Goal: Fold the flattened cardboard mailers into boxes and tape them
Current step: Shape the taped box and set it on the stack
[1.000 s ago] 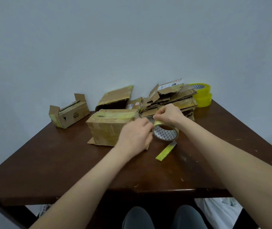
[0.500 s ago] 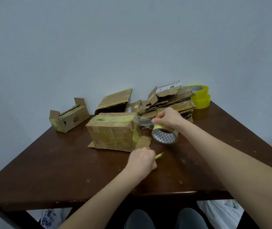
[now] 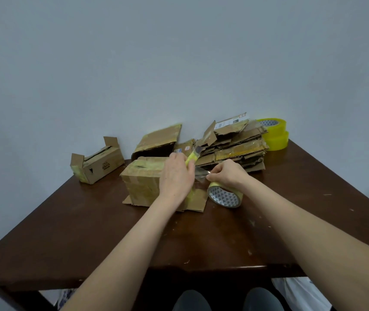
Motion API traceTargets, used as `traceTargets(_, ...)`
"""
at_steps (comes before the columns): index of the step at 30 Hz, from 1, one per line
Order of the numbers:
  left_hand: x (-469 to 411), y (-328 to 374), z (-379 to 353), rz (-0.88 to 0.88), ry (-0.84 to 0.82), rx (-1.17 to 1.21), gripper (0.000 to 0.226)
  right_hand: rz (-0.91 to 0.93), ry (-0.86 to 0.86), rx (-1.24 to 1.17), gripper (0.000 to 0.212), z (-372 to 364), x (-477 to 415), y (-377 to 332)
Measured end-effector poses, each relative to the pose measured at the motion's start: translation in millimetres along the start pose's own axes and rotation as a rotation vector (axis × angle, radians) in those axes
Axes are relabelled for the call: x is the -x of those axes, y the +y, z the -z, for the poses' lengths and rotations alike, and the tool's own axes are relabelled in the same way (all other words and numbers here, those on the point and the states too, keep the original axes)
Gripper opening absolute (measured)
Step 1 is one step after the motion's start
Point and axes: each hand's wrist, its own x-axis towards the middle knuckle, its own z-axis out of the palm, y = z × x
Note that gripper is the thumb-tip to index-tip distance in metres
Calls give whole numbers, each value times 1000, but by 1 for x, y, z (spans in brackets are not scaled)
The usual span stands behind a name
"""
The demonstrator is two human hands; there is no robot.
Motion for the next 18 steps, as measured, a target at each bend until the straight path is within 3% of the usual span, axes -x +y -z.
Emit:
traceTargets(4, 4, -9, -8, -9, -55, -14, 24, -16, 88, 18, 24, 6, 6, 2)
traceTargets(18, 28, -21, 8, -133, 4, -140, 21, 15, 225, 172, 26, -5, 22, -12)
